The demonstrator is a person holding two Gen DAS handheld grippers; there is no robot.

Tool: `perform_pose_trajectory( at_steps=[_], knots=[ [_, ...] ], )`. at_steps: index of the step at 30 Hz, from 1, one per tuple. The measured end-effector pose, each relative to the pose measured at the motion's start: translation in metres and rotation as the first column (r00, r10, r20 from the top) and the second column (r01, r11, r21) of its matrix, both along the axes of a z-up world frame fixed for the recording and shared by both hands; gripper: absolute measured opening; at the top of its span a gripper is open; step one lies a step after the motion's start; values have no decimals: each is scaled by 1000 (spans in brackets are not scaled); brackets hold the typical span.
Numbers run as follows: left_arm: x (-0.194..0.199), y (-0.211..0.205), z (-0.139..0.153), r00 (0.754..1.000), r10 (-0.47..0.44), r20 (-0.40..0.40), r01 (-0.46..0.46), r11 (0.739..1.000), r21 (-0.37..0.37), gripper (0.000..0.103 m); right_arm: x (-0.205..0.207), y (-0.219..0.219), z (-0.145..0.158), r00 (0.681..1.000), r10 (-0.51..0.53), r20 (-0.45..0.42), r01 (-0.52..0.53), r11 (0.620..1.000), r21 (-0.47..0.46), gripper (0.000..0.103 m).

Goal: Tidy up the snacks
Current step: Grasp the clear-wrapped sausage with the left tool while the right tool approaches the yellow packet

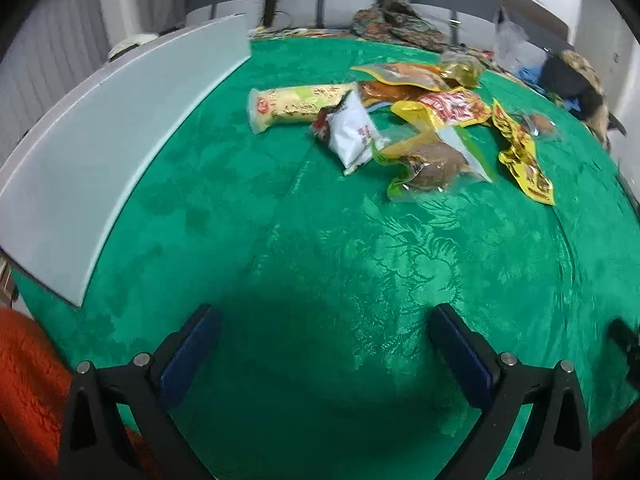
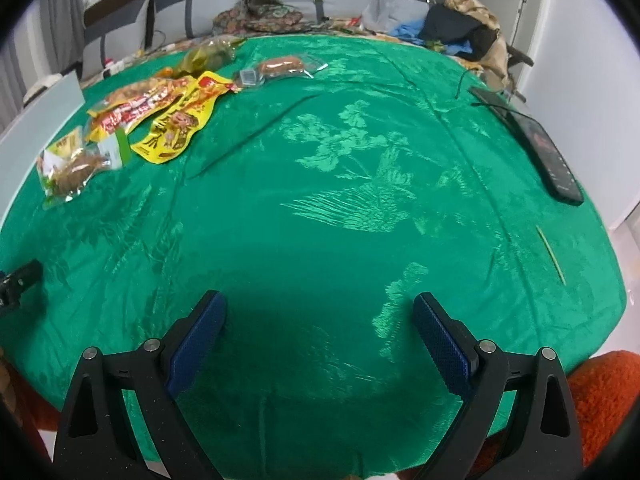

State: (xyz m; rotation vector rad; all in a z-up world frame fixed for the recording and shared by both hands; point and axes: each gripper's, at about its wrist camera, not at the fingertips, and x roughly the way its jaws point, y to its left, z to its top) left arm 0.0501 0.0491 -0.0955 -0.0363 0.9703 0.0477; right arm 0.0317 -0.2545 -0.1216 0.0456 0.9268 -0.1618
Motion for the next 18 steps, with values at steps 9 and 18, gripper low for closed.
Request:
perform_pose_trajectory(
  at_steps=[9, 18],
  knots=[
    [18, 3, 16, 992, -79, -103, 70, 993, -94, 102, 4, 4, -2, 1000, 10, 6, -10, 999, 31, 98],
    [102, -71, 33, 902, -427, -58, 431, 888, 159, 99, 11, 6, 0, 1000, 28, 10, -28, 999, 33, 98]
  ],
)
